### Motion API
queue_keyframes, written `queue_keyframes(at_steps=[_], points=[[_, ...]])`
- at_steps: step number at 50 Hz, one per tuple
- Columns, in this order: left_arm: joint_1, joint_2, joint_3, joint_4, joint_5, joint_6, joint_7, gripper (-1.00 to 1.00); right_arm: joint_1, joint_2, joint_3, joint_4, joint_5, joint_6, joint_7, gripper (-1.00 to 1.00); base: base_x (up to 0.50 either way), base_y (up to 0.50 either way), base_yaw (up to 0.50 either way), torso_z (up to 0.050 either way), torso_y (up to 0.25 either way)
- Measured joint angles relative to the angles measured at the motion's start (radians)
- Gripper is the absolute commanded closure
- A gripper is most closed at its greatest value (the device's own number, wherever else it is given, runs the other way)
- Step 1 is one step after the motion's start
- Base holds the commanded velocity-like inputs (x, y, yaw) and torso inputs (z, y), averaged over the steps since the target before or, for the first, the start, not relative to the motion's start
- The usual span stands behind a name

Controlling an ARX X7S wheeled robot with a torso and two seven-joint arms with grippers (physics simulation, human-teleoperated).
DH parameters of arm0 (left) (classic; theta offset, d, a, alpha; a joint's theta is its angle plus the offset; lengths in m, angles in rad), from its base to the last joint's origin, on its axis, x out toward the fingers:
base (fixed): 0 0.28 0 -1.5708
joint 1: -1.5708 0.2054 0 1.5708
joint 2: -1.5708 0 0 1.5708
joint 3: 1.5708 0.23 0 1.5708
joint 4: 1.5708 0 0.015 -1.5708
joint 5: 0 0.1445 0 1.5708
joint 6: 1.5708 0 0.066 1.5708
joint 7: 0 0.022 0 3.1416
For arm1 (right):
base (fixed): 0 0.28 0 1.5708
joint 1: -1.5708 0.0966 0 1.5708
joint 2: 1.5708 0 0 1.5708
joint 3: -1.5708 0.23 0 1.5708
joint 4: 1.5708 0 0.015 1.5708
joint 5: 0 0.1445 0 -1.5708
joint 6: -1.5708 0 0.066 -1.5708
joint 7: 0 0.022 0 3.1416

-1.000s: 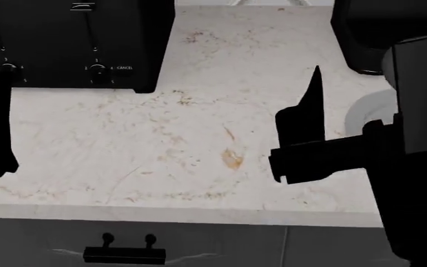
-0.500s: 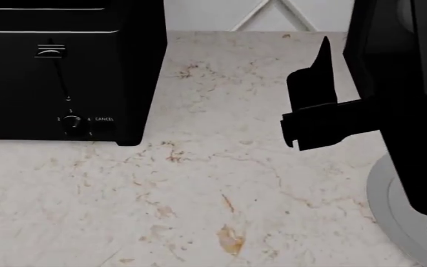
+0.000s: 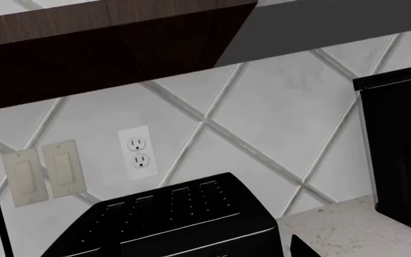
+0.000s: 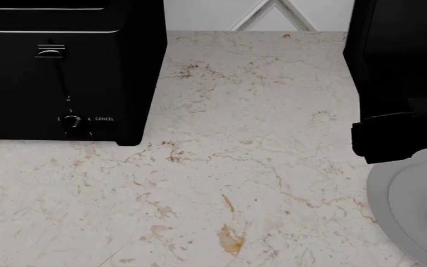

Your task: Place all breads on the cutting board.

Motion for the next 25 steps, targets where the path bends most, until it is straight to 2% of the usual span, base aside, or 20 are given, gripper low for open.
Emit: queue_keyframes(at_steps=[13,25], points=[[-0.015,-0.009,0.022,-0.01,-0.003,0.018,-0.005,-1.0,0.118,0.069,-0.081,0.146,0.091,0.109,0.016,-1.0,0.0,0.0,0.0,0.0,0.0],[-0.015,-0.016,0.047,-0.02,0.02,0.046,0.011,-1.0,0.154,0.096,-0.142,0.243,0.023,0.212,-0.059,-1.0,0.0,0.0,0.0,0.0,0.0]])
